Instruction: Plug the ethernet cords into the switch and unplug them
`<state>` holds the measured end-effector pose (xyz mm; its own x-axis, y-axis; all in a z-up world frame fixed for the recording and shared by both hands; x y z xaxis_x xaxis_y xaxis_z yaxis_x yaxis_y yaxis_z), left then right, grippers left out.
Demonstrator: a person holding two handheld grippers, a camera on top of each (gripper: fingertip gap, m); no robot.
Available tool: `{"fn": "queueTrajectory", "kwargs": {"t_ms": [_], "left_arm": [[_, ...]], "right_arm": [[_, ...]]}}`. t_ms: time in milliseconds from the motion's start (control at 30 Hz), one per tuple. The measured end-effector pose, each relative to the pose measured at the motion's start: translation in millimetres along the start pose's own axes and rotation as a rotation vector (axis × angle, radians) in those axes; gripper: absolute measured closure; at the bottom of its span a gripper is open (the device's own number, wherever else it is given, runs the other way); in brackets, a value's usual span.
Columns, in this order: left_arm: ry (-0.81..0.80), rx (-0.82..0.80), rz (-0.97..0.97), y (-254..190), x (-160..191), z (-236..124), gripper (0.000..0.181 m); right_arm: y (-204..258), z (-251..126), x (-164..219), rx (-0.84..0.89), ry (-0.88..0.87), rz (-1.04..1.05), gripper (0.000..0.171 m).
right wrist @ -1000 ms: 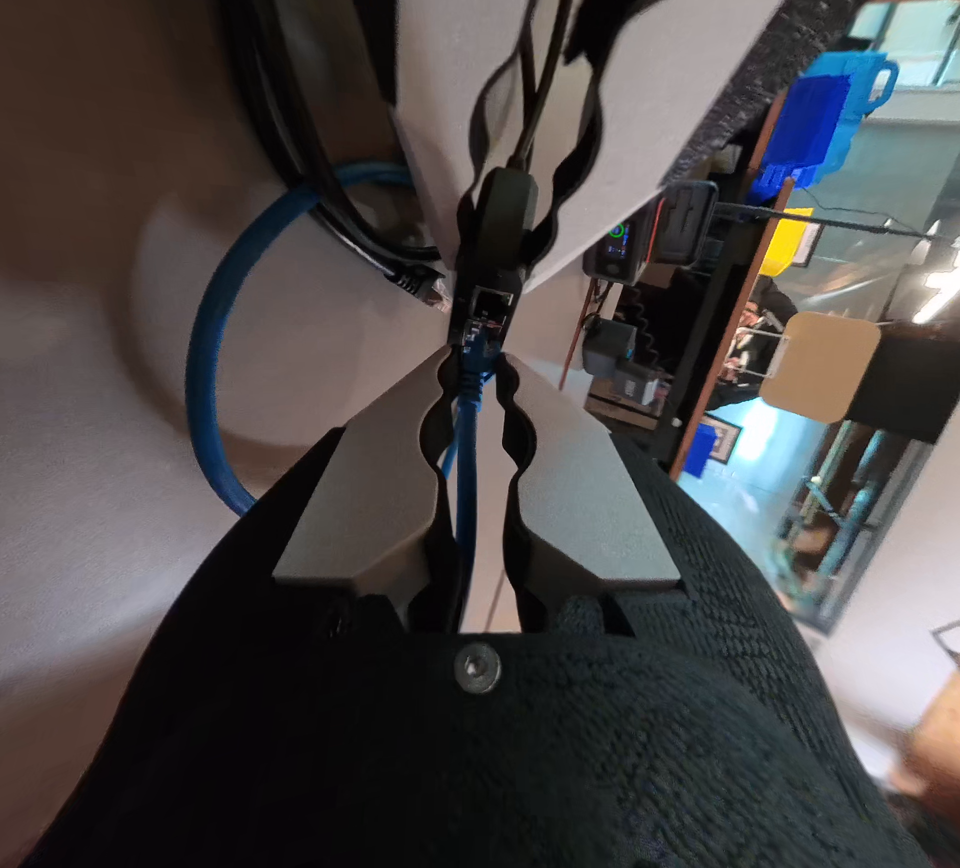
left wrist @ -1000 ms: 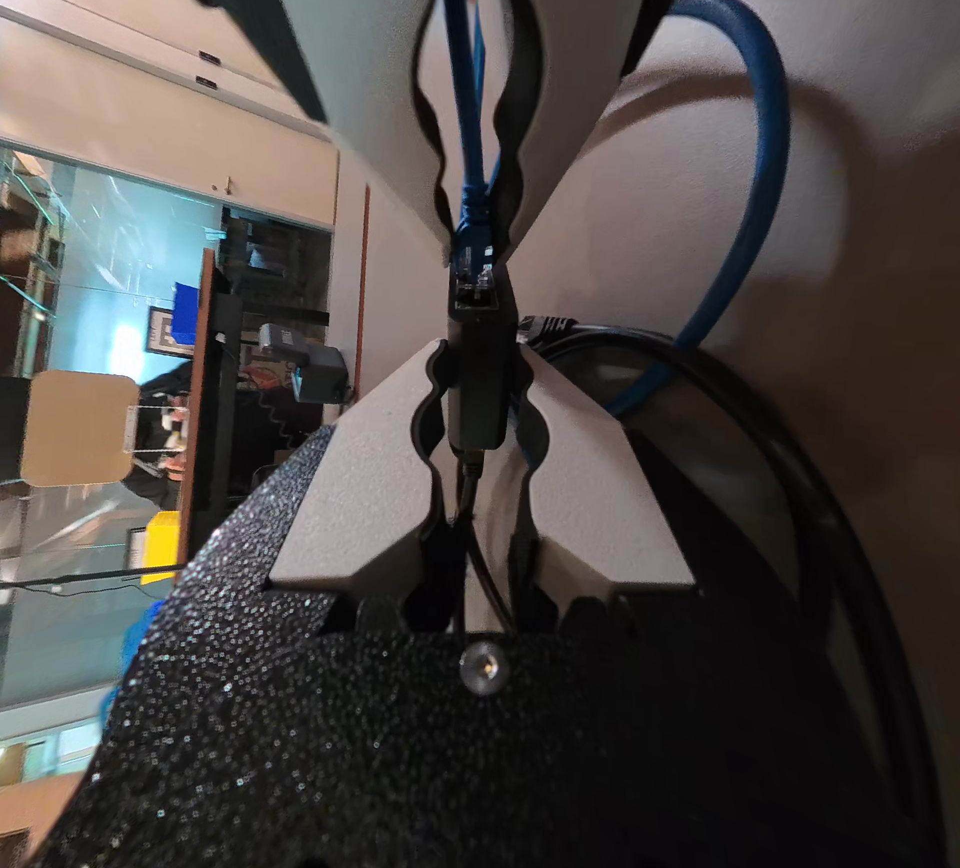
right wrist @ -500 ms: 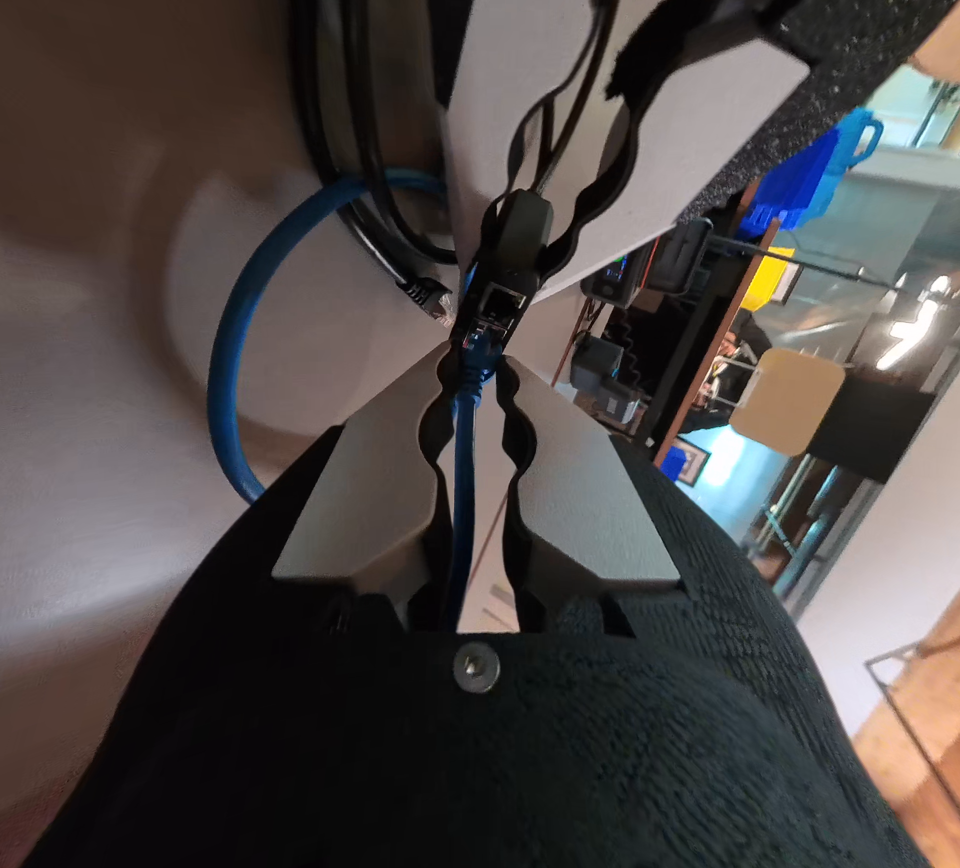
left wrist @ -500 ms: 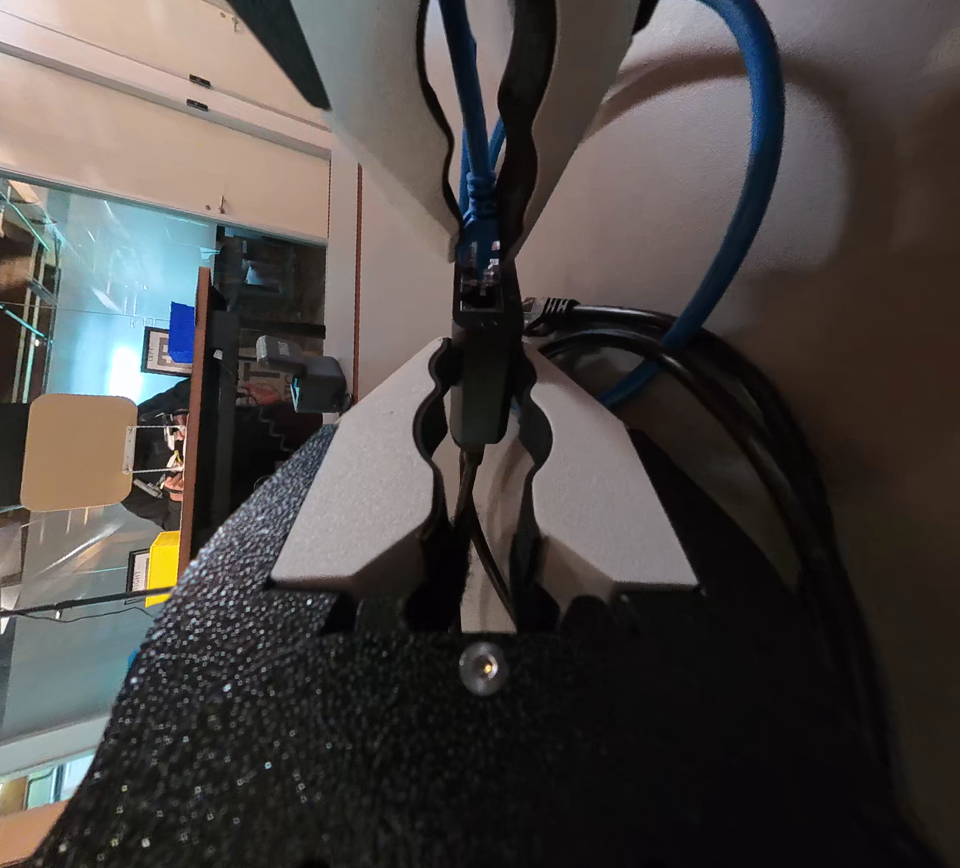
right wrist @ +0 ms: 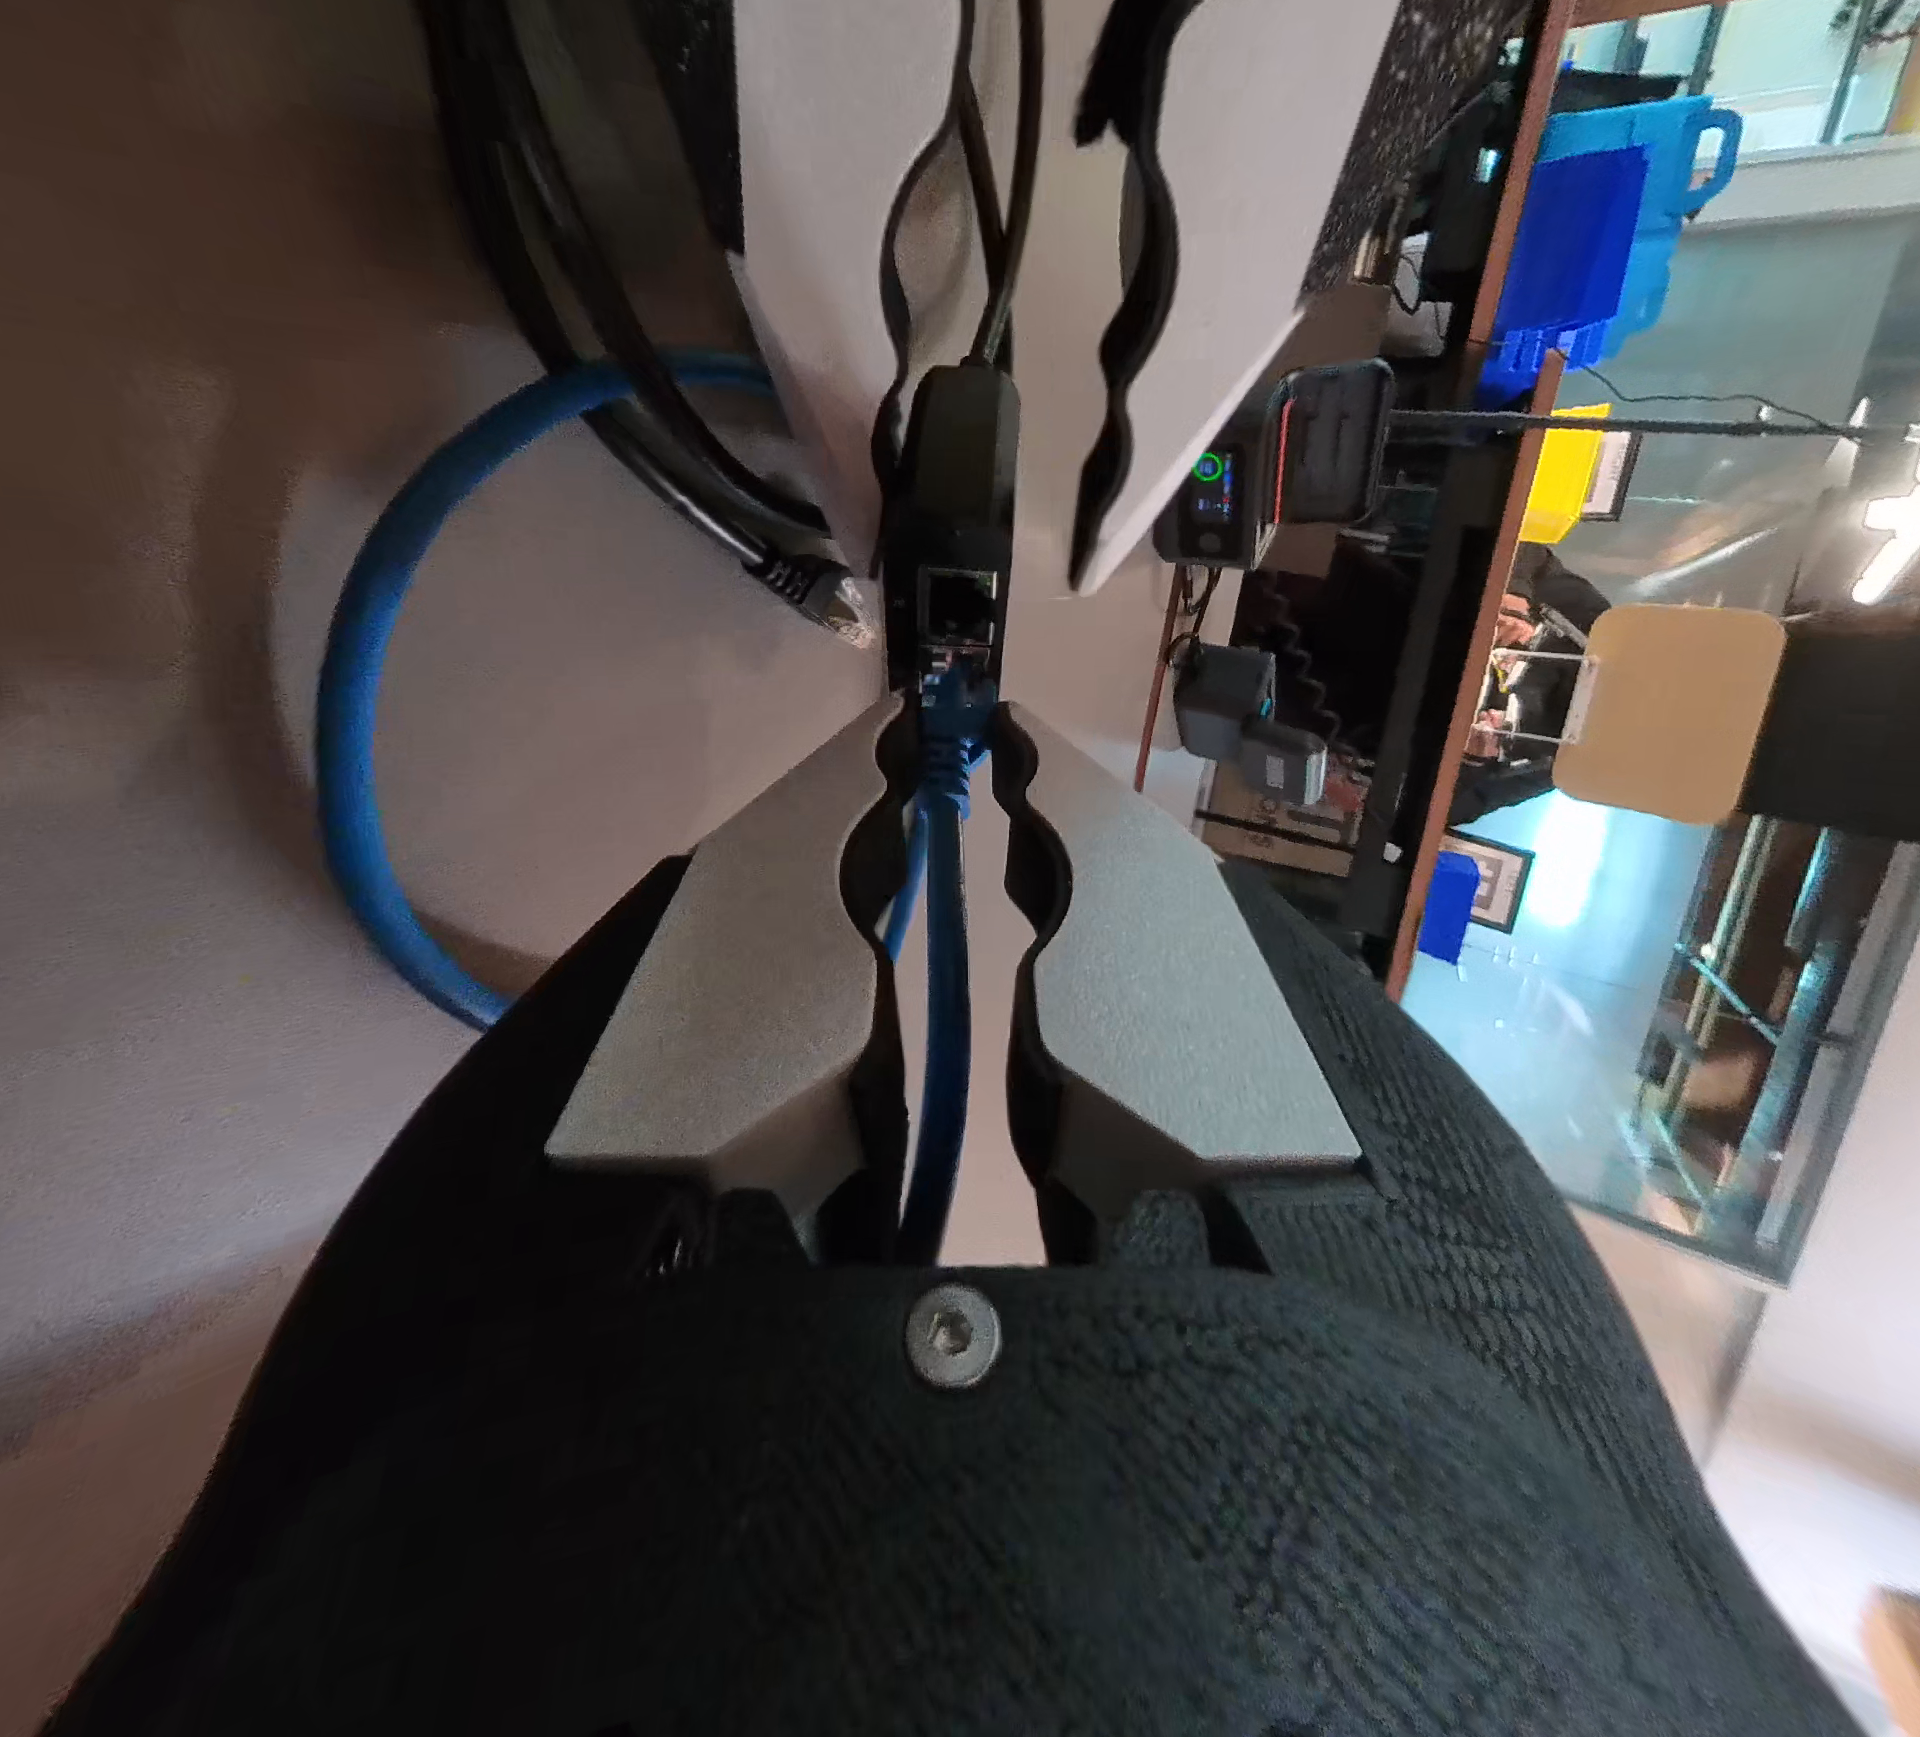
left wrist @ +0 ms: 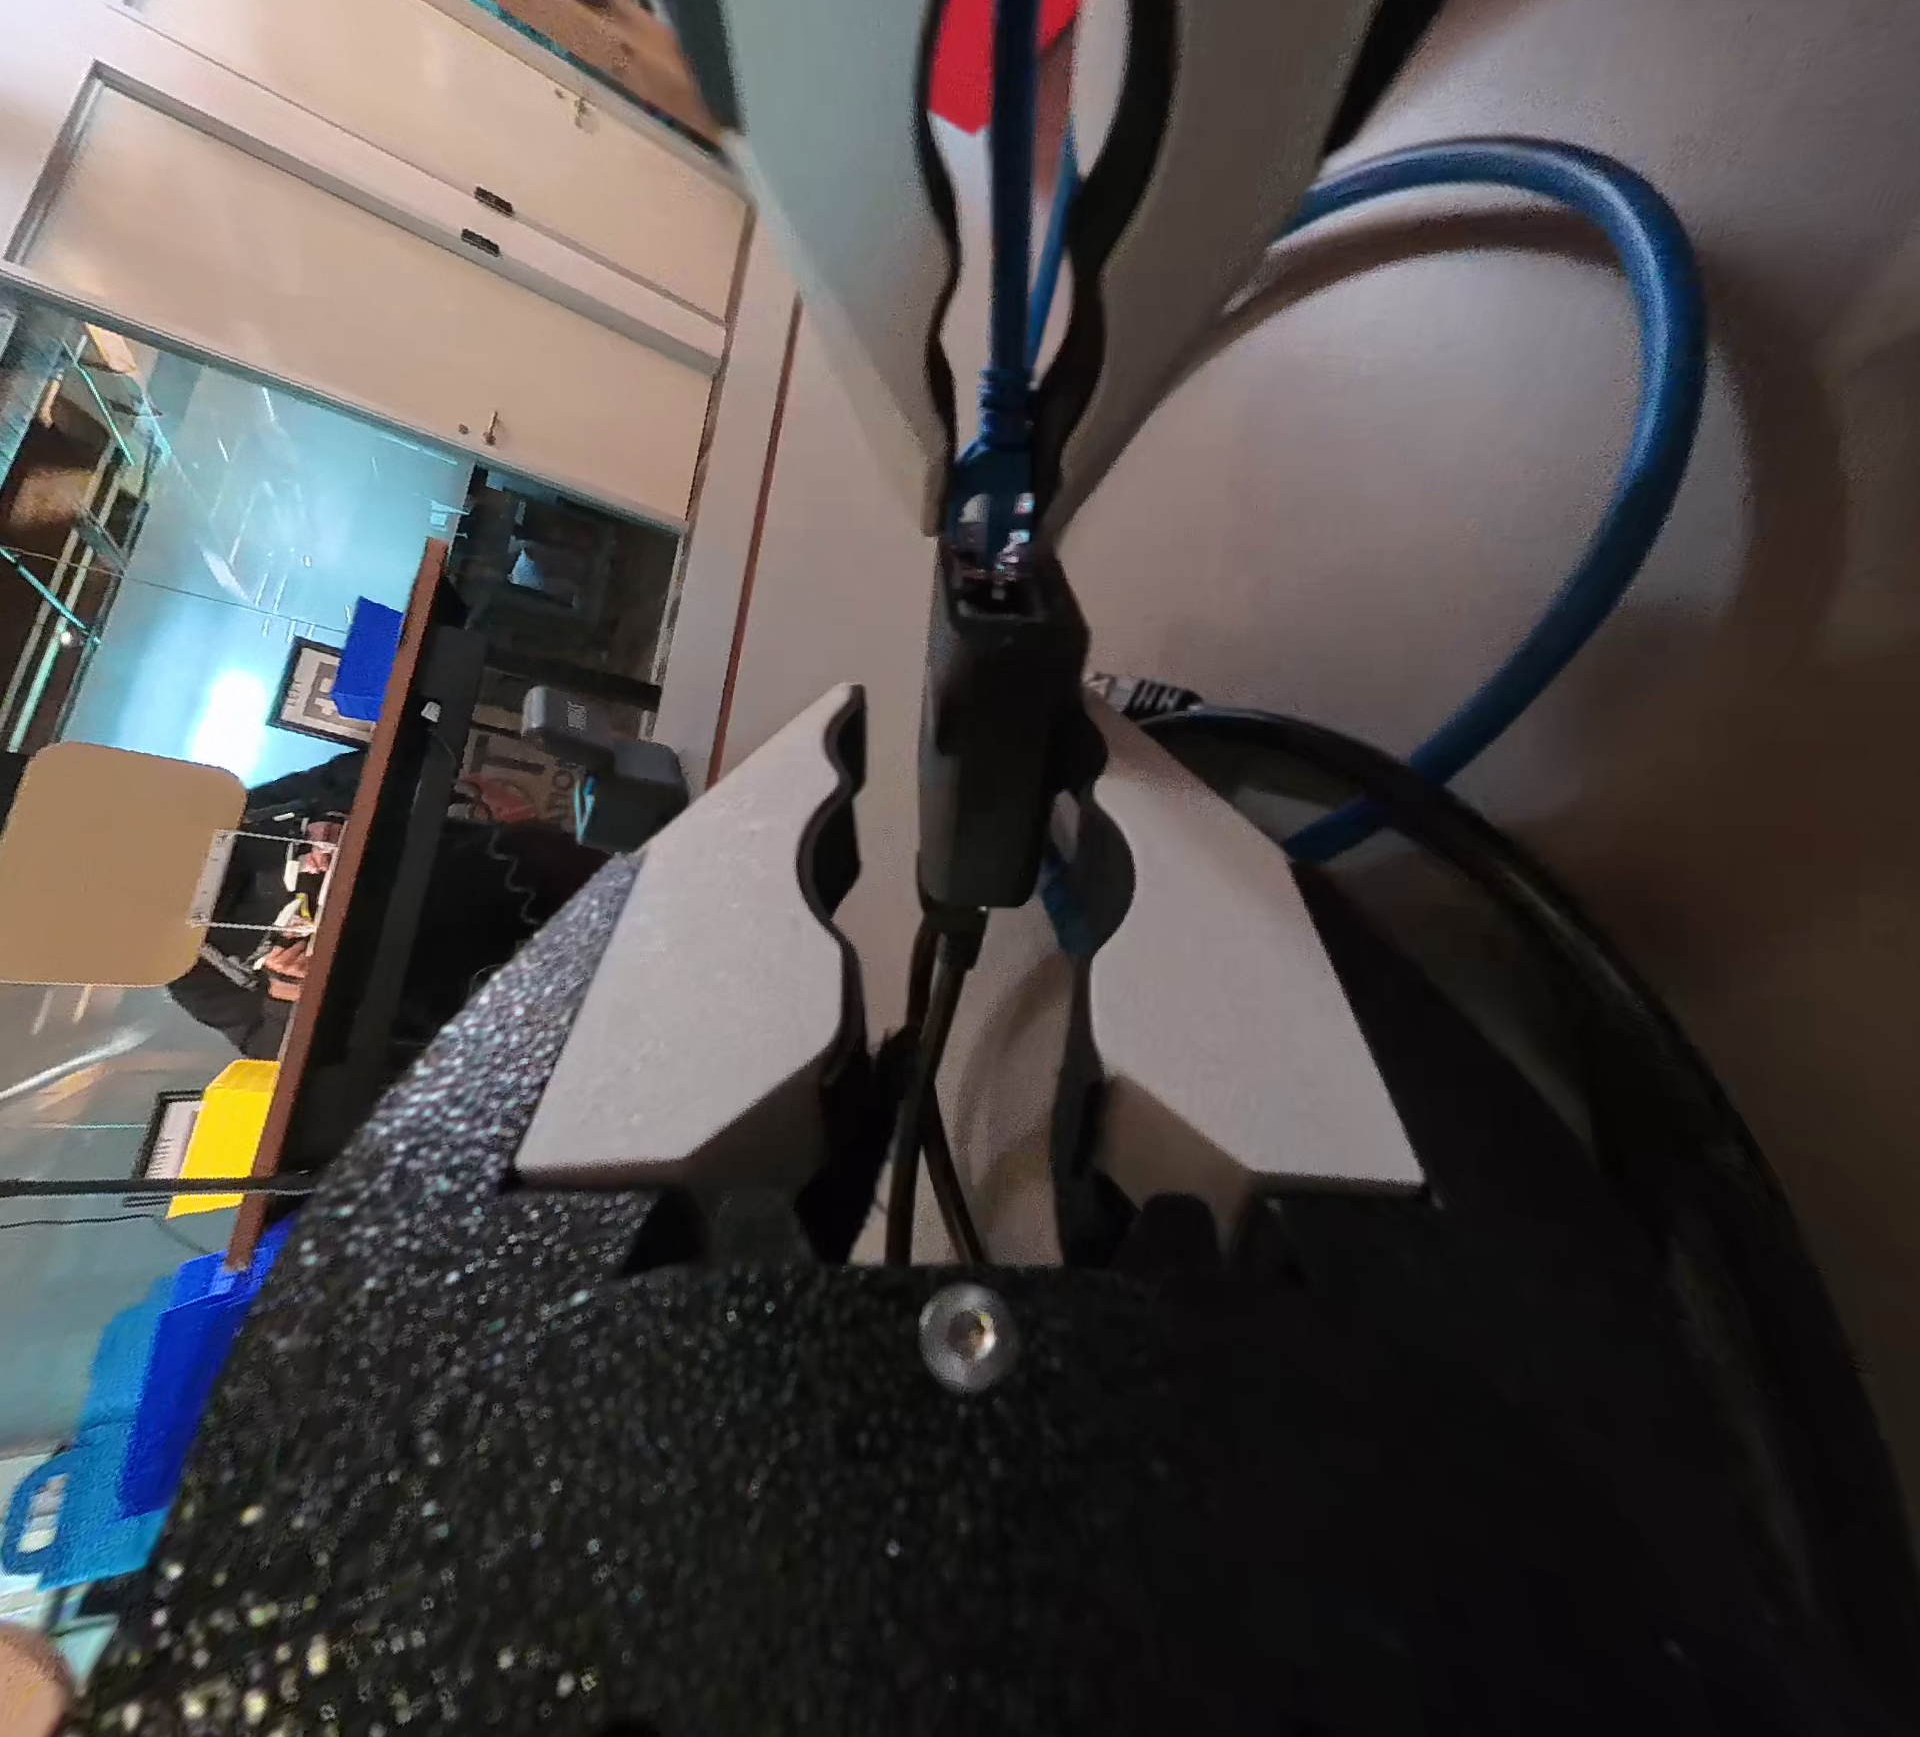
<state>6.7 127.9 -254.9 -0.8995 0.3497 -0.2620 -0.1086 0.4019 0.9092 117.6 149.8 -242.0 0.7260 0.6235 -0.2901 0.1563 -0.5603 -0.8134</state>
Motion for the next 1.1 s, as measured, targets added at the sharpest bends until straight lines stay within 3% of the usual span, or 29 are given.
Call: {"fn": "queueTrajectory", "kwargs": {"t_ms": [367,467,633,800,1100], "left_arm": [[-0.032,0.046,0.010,-6.1,0.7,1.0,0.144],[-0.044,0.065,0.045,-10.9,-3.4,3.5,0.157],[0.019,0.057,0.096,-12.0,-7.3,5.8,0.159],[0.047,0.062,0.091,-11.9,-7.6,6.4,0.159],[0.048,0.068,0.086,-13.6,-5.0,6.1,0.159]], "right_arm": [[10.5,-10.1,7.4,0.031,-0.127,0.135,0.159],[11.6,-14.4,11.2,0.019,-0.157,0.171,0.159],[10.3,-13.8,9.8,0.035,-0.138,0.247,0.158],[6.6,-17.2,4.9,0.060,-0.129,0.308,0.143],[7.7,-15.0,-1.7,0.002,-0.041,0.269,0.158]]}}
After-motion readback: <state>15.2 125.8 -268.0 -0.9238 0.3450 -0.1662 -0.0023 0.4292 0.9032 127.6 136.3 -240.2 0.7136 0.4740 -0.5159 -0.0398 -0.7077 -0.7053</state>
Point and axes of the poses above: each gripper's, where its closed fingertips meet, z out along the fingers, x out of its underside, y = z × x across the jaws, the point moved 9 cm from there along -z, back along the fingers, and after that the axes turned 14 degrees about z, right-handed, at the moved point
